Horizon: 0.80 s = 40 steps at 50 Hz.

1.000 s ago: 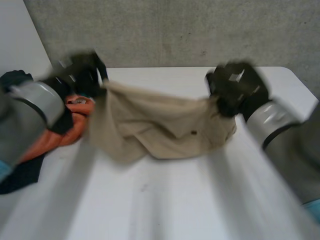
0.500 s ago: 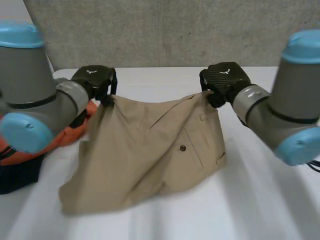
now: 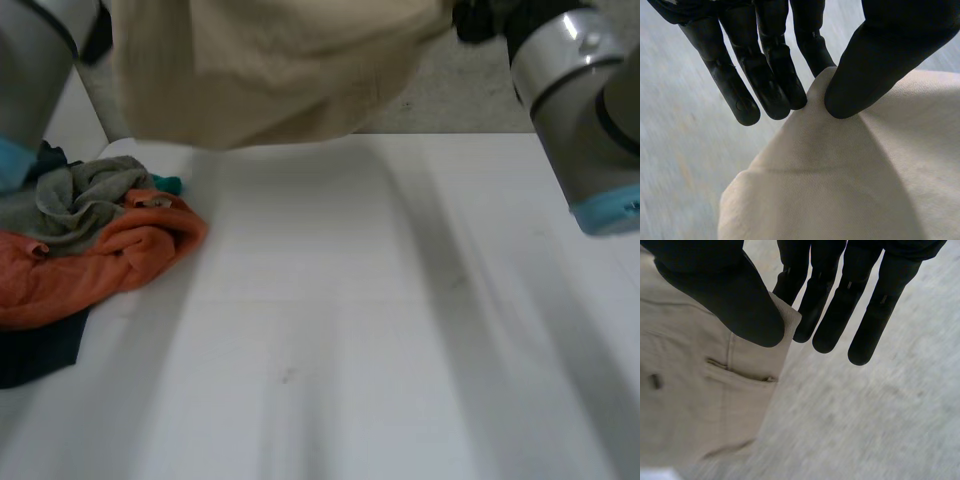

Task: Fold the laundry.

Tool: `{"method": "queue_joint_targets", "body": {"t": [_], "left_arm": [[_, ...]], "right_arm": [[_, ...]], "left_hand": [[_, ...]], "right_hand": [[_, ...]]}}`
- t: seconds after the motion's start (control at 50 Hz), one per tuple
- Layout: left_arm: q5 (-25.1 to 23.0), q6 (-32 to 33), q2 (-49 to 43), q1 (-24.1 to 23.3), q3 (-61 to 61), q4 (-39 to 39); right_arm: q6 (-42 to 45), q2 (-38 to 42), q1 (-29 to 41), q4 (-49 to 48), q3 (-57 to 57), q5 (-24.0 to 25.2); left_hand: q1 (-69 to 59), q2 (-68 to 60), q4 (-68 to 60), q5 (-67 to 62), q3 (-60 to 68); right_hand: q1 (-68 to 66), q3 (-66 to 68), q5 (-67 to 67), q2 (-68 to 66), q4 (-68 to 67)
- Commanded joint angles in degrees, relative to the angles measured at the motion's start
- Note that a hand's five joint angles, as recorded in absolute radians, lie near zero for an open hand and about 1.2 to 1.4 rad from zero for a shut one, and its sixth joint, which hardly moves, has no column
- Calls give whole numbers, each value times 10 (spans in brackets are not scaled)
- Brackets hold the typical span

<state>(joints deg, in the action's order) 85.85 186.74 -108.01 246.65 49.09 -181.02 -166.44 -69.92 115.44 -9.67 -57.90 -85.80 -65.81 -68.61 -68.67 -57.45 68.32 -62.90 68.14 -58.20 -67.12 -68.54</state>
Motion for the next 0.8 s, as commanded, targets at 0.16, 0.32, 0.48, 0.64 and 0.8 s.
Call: {"method": "queue_joint_targets", "body": {"t": [0.16,0.32,0.48,0.64,0.8], "left_arm": [[-19,28,-132,-13,252,-78],[-9,95,-193,-20,232,-44],[-2,77,-82,11,279,-16],[-23,87,35,31,453,47],[-52,113,18,41,530,8]], "right_arm": [[73,87,-18,13,-243,65],[115,136,-42,26,-252,14],[91,103,-61,20,-262,27],[91,104,-55,18,-277,27],[92,107,-42,11,-278,26]], "left_hand": [[41,69,69,57,-66],[558,586,587,574,-583],[558,586,587,574,-583],[282,310,311,298,-307],[243,271,272,259,-268]], "right_hand": [[-171,119,-118,-129,-115],[-171,119,-118,-129,-115],[-171,119,-118,-129,-115],[-171,119,-118,-129,-115],[-171,119,-118,-129,-115]]}}
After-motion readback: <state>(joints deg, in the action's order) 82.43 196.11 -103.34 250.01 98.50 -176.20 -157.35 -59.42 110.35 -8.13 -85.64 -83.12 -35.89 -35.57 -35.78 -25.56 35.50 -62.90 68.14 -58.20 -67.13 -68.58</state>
